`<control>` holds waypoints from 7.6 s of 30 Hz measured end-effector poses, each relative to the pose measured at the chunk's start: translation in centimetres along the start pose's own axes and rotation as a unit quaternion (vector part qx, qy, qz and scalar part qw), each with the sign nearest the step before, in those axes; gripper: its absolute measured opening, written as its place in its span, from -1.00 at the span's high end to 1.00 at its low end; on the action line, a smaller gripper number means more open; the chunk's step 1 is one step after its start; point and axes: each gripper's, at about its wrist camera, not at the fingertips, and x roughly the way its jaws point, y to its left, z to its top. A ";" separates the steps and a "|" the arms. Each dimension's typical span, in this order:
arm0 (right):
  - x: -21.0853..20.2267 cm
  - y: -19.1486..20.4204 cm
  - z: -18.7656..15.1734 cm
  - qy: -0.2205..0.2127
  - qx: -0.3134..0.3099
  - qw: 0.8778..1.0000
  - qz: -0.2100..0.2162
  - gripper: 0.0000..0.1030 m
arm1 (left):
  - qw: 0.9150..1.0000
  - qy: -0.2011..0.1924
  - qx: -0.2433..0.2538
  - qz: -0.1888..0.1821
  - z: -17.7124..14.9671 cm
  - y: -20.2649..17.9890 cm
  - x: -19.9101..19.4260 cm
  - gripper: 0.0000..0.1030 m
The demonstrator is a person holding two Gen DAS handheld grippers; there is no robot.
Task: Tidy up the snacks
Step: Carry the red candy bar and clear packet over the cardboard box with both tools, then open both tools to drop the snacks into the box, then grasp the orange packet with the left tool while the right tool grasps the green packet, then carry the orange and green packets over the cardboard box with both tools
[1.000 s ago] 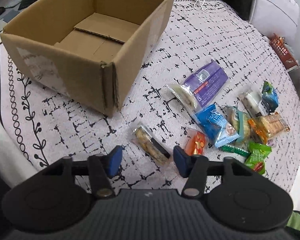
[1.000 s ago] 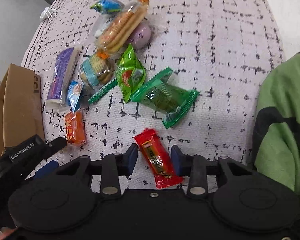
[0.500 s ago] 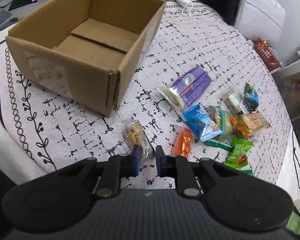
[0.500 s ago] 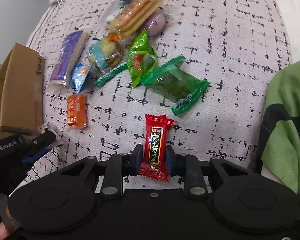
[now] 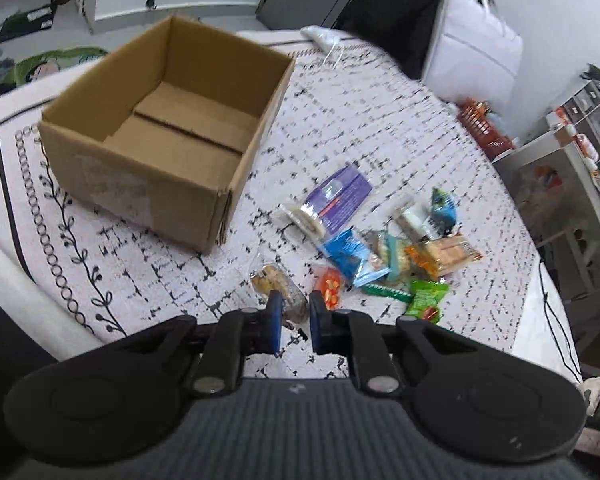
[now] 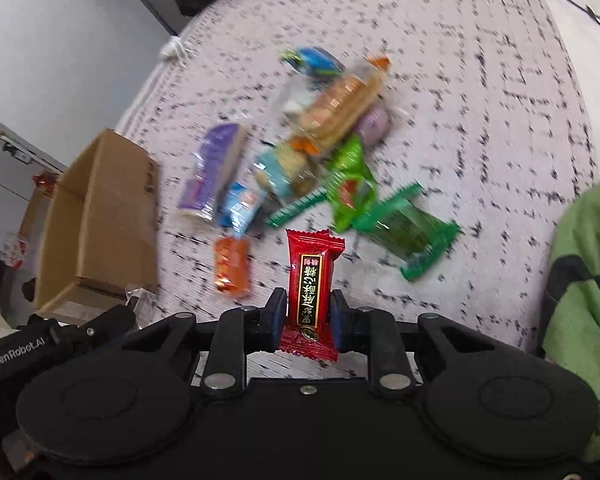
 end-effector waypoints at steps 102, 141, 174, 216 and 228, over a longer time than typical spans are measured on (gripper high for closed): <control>-6.5 4.7 1.1 -0.101 -0.048 0.994 0.008 -0.86 | 0.998 -0.057 0.024 0.010 5.2 2.1 -6.6 -1.00; -3.3 -6.1 1.0 -0.047 0.153 0.987 -0.017 -0.85 | 0.999 0.018 0.048 0.013 0.1 -3.3 2.0 -0.99; 3.4 -7.3 2.4 -0.002 0.234 0.970 -0.060 0.14 | 0.997 0.065 0.042 0.019 -0.5 -3.1 11.0 0.58; -2.6 3.1 1.6 -0.101 0.015 0.986 0.135 0.26 | 0.997 -0.068 0.041 0.002 2.1 -1.0 -4.6 0.63; -2.2 8.1 1.0 -0.111 -0.046 0.978 0.173 0.26 | 0.995 -0.101 0.020 0.014 4.3 2.4 -7.6 0.63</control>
